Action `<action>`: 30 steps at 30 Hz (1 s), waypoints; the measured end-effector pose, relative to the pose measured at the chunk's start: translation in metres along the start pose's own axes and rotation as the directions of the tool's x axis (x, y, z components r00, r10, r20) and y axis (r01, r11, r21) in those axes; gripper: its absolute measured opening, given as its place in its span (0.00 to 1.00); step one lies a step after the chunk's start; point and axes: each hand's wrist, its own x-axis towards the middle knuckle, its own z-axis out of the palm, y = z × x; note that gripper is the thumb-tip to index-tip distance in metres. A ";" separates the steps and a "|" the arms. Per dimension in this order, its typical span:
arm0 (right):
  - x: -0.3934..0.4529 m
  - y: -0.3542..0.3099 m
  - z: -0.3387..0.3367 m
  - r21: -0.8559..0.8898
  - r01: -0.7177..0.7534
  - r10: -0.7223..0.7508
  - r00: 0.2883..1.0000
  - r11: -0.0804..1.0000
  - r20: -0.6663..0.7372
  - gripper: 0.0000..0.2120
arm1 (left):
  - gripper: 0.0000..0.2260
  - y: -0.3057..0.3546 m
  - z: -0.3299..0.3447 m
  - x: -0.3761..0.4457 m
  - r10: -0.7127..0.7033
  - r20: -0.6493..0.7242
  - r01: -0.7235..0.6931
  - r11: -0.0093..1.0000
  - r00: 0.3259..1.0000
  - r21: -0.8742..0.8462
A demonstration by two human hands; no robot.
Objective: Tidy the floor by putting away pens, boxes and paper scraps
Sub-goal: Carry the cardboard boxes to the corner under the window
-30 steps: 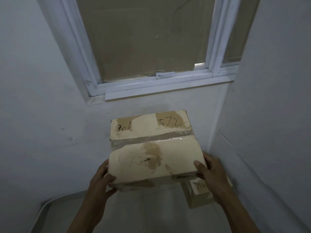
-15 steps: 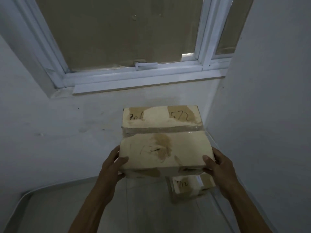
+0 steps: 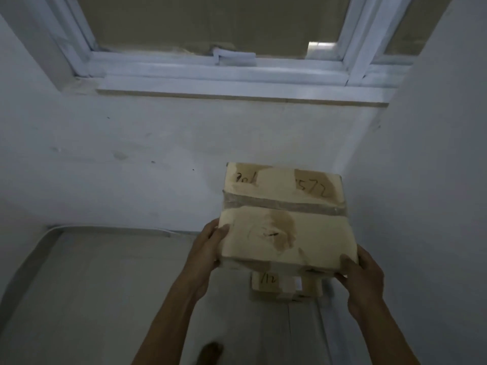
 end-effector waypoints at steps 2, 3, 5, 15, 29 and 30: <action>0.028 0.026 0.000 -0.024 -0.015 0.014 0.999 1.000 -0.053 0.19 | 0.07 -0.026 0.017 0.020 -0.049 0.008 0.049 0.999 0.999 -0.010; 0.041 0.041 0.000 -0.024 -0.037 0.035 0.996 0.999 -0.078 0.19 | 0.06 -0.040 0.023 0.032 -0.078 0.009 0.078 0.997 0.997 -0.011; 0.061 0.066 0.003 0.000 -0.074 0.073 0.992 0.997 -0.102 0.20 | 0.05 -0.062 0.031 0.049 -0.113 0.017 0.114 0.993 0.993 -0.021; 0.172 0.237 0.012 -0.024 -0.118 0.113 0.983 0.993 -0.144 0.16 | 0.09 -0.239 0.054 0.159 -0.137 -0.077 0.137 0.991 0.988 -0.005; 0.218 0.307 -0.005 -0.210 -0.144 0.097 0.971 0.967 -0.217 0.13 | 0.09 -0.321 0.083 0.190 -0.165 -0.039 0.165 0.986 0.985 -0.018; 0.217 0.308 -0.006 -0.225 -0.145 0.097 0.973 0.964 -0.209 0.13 | 0.09 -0.322 0.083 0.189 -0.161 -0.032 0.161 0.987 0.986 -0.008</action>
